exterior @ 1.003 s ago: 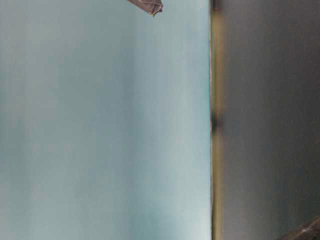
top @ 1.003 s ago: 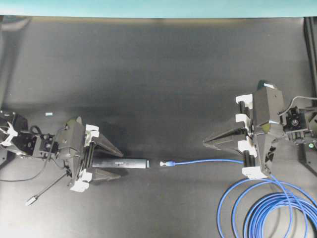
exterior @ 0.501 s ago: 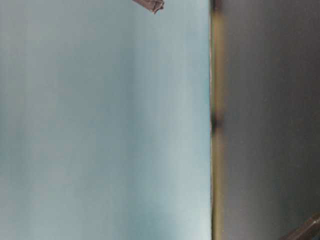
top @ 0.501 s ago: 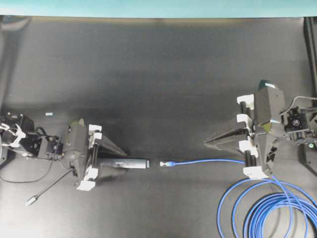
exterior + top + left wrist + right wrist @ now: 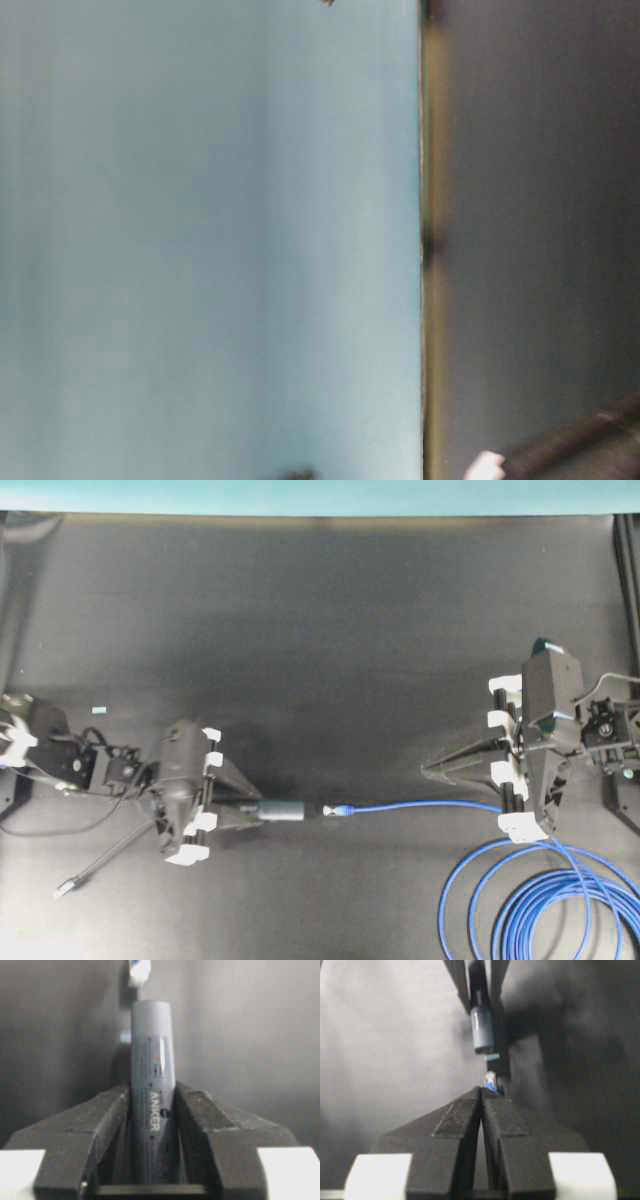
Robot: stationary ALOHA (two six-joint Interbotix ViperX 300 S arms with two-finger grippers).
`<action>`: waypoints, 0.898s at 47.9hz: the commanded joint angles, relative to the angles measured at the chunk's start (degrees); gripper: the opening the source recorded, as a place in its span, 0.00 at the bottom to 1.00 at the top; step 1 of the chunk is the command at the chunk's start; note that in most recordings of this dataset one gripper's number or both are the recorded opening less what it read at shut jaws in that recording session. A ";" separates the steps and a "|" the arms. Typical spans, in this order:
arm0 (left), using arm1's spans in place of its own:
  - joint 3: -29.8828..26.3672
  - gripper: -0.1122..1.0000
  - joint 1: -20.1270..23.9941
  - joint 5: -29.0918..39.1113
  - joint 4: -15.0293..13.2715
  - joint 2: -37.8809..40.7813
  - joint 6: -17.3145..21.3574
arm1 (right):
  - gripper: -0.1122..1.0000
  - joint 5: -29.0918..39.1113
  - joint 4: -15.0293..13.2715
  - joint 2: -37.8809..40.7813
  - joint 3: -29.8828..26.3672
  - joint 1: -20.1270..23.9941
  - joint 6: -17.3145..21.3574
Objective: Insert the LAN cable into the hub.
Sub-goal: 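Grasp the blue LAN plug with the right gripper and lift both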
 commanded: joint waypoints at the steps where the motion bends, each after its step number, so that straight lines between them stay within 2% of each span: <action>1: -3.43 0.35 0.18 11.69 0.18 -6.24 0.18 | 0.15 -0.97 -0.09 1.14 0.26 0.18 0.09; 5: -5.45 0.35 0.35 20.39 0.09 -10.11 0.44 | 0.22 -1.58 -0.09 3.08 0.62 0.26 0.09; 12: -8.44 0.35 0.97 32.78 0.09 -15.47 0.79 | 0.45 -3.08 -0.79 8.61 0.26 0.26 -0.79; 17: -9.05 0.35 1.14 37.27 0.18 -17.49 0.88 | 0.62 -4.48 -1.23 14.41 -1.49 -0.09 -2.02; 21: -9.23 0.35 0.97 38.50 0.18 -18.19 0.62 | 0.69 -5.71 -1.32 19.34 -3.25 -0.26 -3.16; 33: -9.84 0.35 0.53 39.20 0.18 -18.11 0.00 | 0.72 -11.51 -1.23 31.38 -8.44 -0.18 -4.04; 43: -9.84 0.35 0.53 39.20 0.18 -18.19 -0.09 | 0.72 -13.01 -1.23 36.30 -10.63 -0.18 -4.04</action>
